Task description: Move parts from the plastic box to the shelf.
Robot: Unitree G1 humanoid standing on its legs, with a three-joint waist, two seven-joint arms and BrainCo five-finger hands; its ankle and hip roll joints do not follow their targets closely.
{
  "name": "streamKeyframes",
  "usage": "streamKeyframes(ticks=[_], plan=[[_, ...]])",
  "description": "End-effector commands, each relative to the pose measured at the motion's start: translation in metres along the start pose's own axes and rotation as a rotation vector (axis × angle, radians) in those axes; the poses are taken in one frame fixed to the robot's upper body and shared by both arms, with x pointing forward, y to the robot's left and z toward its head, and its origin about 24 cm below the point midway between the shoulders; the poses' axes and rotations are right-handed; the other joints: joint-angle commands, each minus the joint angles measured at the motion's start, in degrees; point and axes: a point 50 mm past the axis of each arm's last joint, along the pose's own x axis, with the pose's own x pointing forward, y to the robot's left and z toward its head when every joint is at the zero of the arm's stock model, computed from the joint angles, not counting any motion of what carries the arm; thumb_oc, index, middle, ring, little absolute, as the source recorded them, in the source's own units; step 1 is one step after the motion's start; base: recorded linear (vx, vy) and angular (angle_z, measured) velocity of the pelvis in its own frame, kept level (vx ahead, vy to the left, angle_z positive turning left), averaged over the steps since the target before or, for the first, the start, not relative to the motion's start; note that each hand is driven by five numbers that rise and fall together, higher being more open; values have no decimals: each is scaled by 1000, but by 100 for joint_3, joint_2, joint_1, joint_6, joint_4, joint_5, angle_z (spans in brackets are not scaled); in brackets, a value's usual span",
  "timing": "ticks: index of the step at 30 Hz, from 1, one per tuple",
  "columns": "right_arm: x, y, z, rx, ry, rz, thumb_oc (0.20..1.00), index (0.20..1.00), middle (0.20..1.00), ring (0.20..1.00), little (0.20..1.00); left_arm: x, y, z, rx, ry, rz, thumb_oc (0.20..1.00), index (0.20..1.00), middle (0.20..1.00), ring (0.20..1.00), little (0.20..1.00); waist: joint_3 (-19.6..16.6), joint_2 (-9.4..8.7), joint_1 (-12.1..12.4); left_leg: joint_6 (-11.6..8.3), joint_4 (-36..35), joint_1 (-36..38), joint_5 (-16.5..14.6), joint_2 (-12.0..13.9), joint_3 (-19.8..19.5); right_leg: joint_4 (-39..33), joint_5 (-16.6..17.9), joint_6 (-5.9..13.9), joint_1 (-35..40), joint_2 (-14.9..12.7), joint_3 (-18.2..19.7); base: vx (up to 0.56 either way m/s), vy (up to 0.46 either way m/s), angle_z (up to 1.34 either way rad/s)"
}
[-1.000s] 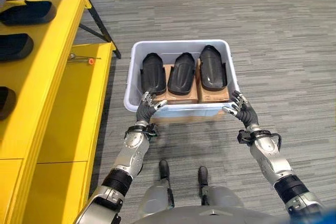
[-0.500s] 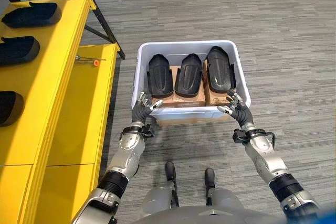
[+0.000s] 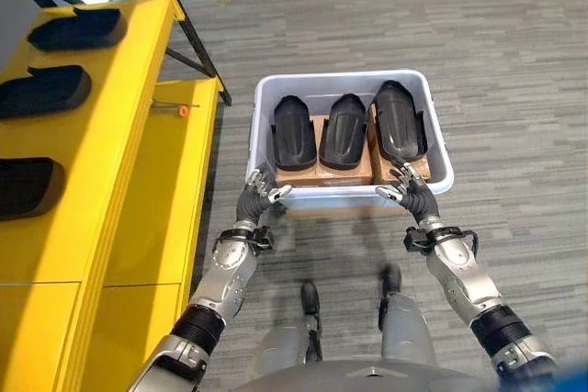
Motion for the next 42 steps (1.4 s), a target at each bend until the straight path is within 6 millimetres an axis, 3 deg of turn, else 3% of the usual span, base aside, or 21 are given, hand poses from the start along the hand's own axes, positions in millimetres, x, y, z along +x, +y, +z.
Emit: streamKeyframes(ticks=[1,7,8,10,17,20,21,22,25,26,27,28,29,30,32,37,42], plan=[[11,0,34,-12,-166,-3,1000,1000,1000,1000,1000,4,-10,25,6,-136,-56,1000,1000,1000,1000,1000,180,-86,-56,-525,457,755,-879,291,-104,-186,909,133,208,92,61,199,-171,33],[8,-7,32,-14,-157,-20,1000,1000,1000,1000,1000,2,-16,19,-13,-118,-72,1000,1000,1000,1000,1000,4,-69,-76,-707,418,864,-842,539,-295,31,708,-20,349,277,-45,156,-194,36],[7,-9,32,-23,-154,-21,1000,1000,1000,1000,1000,2,-19,17,-33,-110,-75,1000,1000,1000,1000,1000,-32,-18,-86,-833,405,882,-627,796,-404,333,376,-172,308,473,-218,161,-266,0],[7,-12,34,-34,-162,-29,1000,1000,1000,1000,1000,2,-20,18,-43,-112,-76,1000,1000,1000,1000,1000,-32,13,-97,-890,412,877,-480,902,-424,491,239,-231,255,562,-256,147,-242,20],[6,-20,34,-49,-159,-56,1000,1000,1000,1000,1000,2,-22,17,-56,-106,-76,1000,1000,1000,1000,1000,-41,76,-91,-954,587,844,-234,1073,-481,757,-70,-399,198,734,-290,88,-119,3],[3,-22,30,-49,-148,-61,1000,1000,1000,1000,1000,0,-20,16,-64,-108,-67,1000,1000,1000,1000,1000,-28,65,-74,-1032,1159,628,129,1123,-567,706,-203,-541,319,863,-232,71,-120,7],[3,-22,31,-48,-152,-60,1000,1000,1000,1000,1000,0,-19,17,-61,-110,-65,1000,1000,1000,1000,1000,28,9,-23,-1057,1727,371,308,1098,-677,652,-233,-620,433,907,-216,35,-193,15],[2,-22,30,-51,-153,-65,1000,1000,1000,1000,1000,1,-19,19,-61,-118,-66,1000,1000,1000,1000,1000,118,-163,90,-995,2167,-76,330,897,-860,530,-252,-665,566,864,-227,44,-168,24],[4,-24,33,-58,-162,-82,1000,1000,1000,1000,1000,2,-20,21,-64,-119,-69,1000,1000,1000,1000,1000,131,-270,148,-946,1427,-372,195,1276,-726,407,-326,-513,846,756,-181,111,13,25],[4,-24,33,-58,-162,-82,1000,1000,1000,1000,1000,2,-20,21,-64,-119,-69,1000,1000,1000,1000,1000,136,-271,151,-946,1424,-364,196,1276,-722,406,-326,-513,851,756,-179,162,176,6],[4,-27,35,-56,-172,-107,1000,1000,1000,1000,1000,3,-20,21,-59,-122,-64,1000,1000,1000,1000,1000,141,-236,175,-1075,685,-578,484,1633,-525,420,-400,-415,946,660,-171,176,260,3],[4,-30,37,-53,-180,-126,1000,1000,1000,1000,1000,3,-20,23,-53,-129,-62,1000,1000,1000,1000,1000,136,-150,217,-1167,301,-658,725,1708,-461,450,-459,-350,1021,646,-149,255,495,6],[3,-30,34,-41,-171,-124,1000,1000,1000,1000,1000,1,-16,23,-59,-137,-45,1000,1000,1000,1000,1000,164,-90,260,-1177,482,-546,449,1677,-511,630,-464,-212,997,489,-36,174,520,-42],[3,-28,31,2,-161,-127,1000,1000,1000,1000,1000,3,-17,25,-48,-144,-60,1000,1000,1000,1000,1000,159,-103,244,-1187,619,-540,304,1596,-283,500,-228,-115,1002,347,42,99,409,-64],[4,-26,33,34,-176,-138,1000,1000,1000,1000,1000,7,-20,30,-45,-159,-79,1000,1000,1000,1000,1000,148,-123,240,-1126,716,-518,117,1465,-152,347,-101,-26,1051,194,99,60,259,-74],[7,-15,32,43,-172,-107,1000,1000,1000,1000,1000,10,-15,41,-12,-200,-63,1000,1000,1000,1000,1000,140,-198,226,-976,1157,-657,-276,1240,-54,275,62,35,1088,-87,152,75,201,-11],[8,-11,32,38,-172,-85,1000,1000,1000,1000,1000,11,-14,43,-1,-207,-60,1000,1000,1000,1000,1000,111,-241,221,-906,1368,-729,-464,1169,-53,261,110,76,1116,-173,128,42,60,13]])
